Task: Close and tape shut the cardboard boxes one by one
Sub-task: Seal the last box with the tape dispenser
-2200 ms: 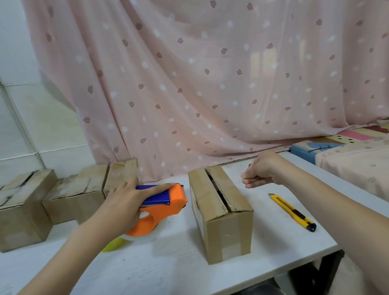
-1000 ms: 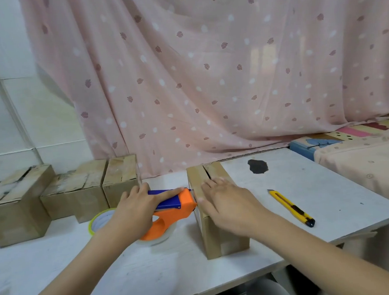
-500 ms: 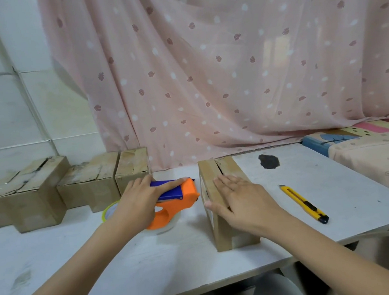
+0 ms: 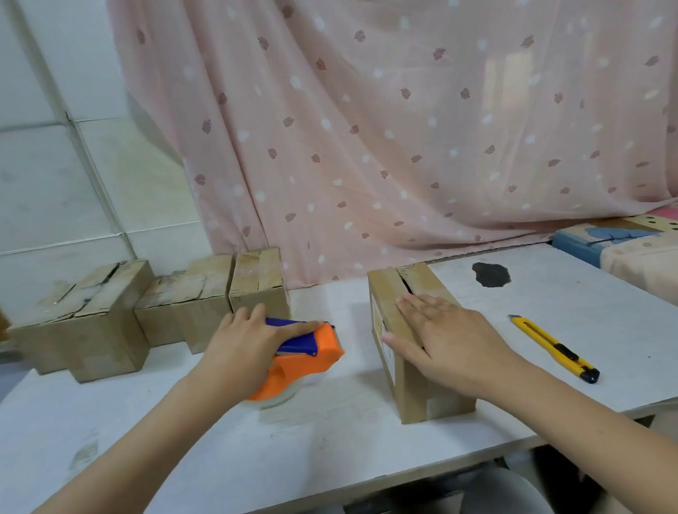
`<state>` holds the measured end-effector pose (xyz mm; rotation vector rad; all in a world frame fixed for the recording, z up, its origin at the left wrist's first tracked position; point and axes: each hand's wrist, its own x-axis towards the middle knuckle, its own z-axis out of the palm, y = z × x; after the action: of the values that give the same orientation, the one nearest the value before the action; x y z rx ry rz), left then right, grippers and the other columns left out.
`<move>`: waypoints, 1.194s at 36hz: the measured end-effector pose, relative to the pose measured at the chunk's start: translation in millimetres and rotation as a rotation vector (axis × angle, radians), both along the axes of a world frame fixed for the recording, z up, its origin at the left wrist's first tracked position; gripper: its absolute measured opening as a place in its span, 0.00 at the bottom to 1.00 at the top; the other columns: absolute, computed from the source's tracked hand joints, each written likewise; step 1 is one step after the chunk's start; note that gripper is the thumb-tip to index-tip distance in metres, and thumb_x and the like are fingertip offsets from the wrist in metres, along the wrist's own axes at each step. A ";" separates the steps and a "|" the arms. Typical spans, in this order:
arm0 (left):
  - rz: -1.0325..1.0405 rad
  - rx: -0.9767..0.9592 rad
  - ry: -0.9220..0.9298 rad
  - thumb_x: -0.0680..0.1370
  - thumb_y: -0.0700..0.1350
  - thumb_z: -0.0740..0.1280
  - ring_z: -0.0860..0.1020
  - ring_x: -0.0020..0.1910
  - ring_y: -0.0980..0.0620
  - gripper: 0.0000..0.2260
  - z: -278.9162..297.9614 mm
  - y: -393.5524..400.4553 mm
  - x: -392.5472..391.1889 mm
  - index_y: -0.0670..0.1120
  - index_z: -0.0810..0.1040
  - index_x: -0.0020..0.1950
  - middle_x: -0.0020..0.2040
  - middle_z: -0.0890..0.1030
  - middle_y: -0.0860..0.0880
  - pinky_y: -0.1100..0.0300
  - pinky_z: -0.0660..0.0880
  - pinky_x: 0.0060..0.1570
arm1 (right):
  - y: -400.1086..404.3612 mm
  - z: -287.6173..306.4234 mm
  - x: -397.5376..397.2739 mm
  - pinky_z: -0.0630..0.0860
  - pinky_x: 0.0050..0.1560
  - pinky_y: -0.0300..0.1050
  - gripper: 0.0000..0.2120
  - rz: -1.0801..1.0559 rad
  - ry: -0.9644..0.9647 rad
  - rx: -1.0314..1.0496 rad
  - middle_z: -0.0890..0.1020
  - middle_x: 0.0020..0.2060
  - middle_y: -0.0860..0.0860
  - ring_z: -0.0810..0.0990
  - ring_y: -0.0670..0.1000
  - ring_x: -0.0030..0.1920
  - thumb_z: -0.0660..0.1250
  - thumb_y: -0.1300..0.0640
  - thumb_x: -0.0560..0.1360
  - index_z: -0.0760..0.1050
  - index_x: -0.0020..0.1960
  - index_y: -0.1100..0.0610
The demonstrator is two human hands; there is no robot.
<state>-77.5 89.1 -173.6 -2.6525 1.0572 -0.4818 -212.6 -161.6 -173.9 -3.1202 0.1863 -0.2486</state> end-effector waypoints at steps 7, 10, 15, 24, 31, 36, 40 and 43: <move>-0.038 0.228 -0.067 0.82 0.42 0.53 0.70 0.56 0.42 0.32 26.0 -32.2 0.2 0.74 0.48 0.75 0.58 0.69 0.45 0.51 0.64 0.51 | 0.3 0.7 0.0 0.59 0.73 0.43 0.39 -0.004 0.000 0.010 0.55 0.81 0.47 0.51 0.46 0.80 0.40 0.31 0.78 0.53 0.82 0.52; -0.026 0.329 -0.057 0.83 0.42 0.53 0.70 0.59 0.40 0.29 41.3 -49.7 -1.0 0.73 0.53 0.75 0.62 0.70 0.44 0.49 0.66 0.52 | -0.1 0.3 0.9 0.59 0.73 0.43 0.38 -0.004 -0.001 0.015 0.55 0.81 0.47 0.51 0.46 0.80 0.41 0.31 0.79 0.53 0.82 0.51; 0.038 0.437 0.056 0.84 0.43 0.55 0.70 0.61 0.41 0.26 62.6 -75.2 -4.7 0.71 0.59 0.74 0.62 0.71 0.45 0.50 0.66 0.53 | -0.4 -1.0 2.0 0.60 0.73 0.43 0.37 -0.009 -0.011 0.012 0.57 0.80 0.47 0.52 0.47 0.80 0.41 0.31 0.79 0.54 0.81 0.51; 0.132 0.623 0.241 0.83 0.38 0.56 0.73 0.62 0.43 0.26 75.4 -86.5 -5.3 0.66 0.67 0.73 0.64 0.73 0.51 0.51 0.69 0.56 | -0.1 -0.2 1.7 0.57 0.74 0.43 0.38 -0.003 -0.007 0.030 0.56 0.81 0.47 0.51 0.47 0.80 0.41 0.31 0.80 0.53 0.82 0.52; 0.122 0.500 0.417 0.78 0.35 0.57 0.75 0.59 0.49 0.33 72.5 -53.9 11.7 0.65 0.63 0.76 0.65 0.74 0.53 0.56 0.76 0.54 | 0.1 0.7 0.9 0.55 0.75 0.42 0.39 0.002 0.008 0.029 0.54 0.81 0.49 0.50 0.47 0.80 0.41 0.31 0.79 0.52 0.82 0.53; 0.246 0.362 0.487 0.76 0.40 0.65 0.75 0.41 0.52 0.26 69.6 -46.8 16.9 0.55 0.68 0.73 0.56 0.76 0.48 0.64 0.70 0.32 | -0.5 0.4 1.5 0.54 0.75 0.42 0.37 0.002 -0.001 0.033 0.54 0.81 0.48 0.49 0.47 0.80 0.42 0.32 0.80 0.52 0.82 0.53; 0.325 0.149 0.491 0.75 0.42 0.67 0.72 0.31 0.53 0.06 48.7 -48.5 23.4 0.42 0.74 0.48 0.42 0.74 0.47 0.63 0.69 0.26 | -0.7 -0.5 2.4 0.55 0.75 0.42 0.37 -0.004 -0.008 0.045 0.54 0.81 0.47 0.49 0.46 0.80 0.43 0.32 0.80 0.53 0.82 0.52; 0.337 0.027 0.495 0.76 0.40 0.64 0.73 0.32 0.50 0.08 30.9 -54.5 24.6 0.44 0.67 0.39 0.39 0.72 0.47 0.62 0.70 0.27 | -0.7 -1.2 2.5 0.55 0.75 0.42 0.37 -0.006 -0.009 0.055 0.54 0.81 0.47 0.49 0.46 0.80 0.43 0.32 0.80 0.53 0.82 0.52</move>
<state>-52.9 34.6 -142.7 -2.9132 0.6841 0.2680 -210.1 -162.2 -175.0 -3.0638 0.1995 -0.2529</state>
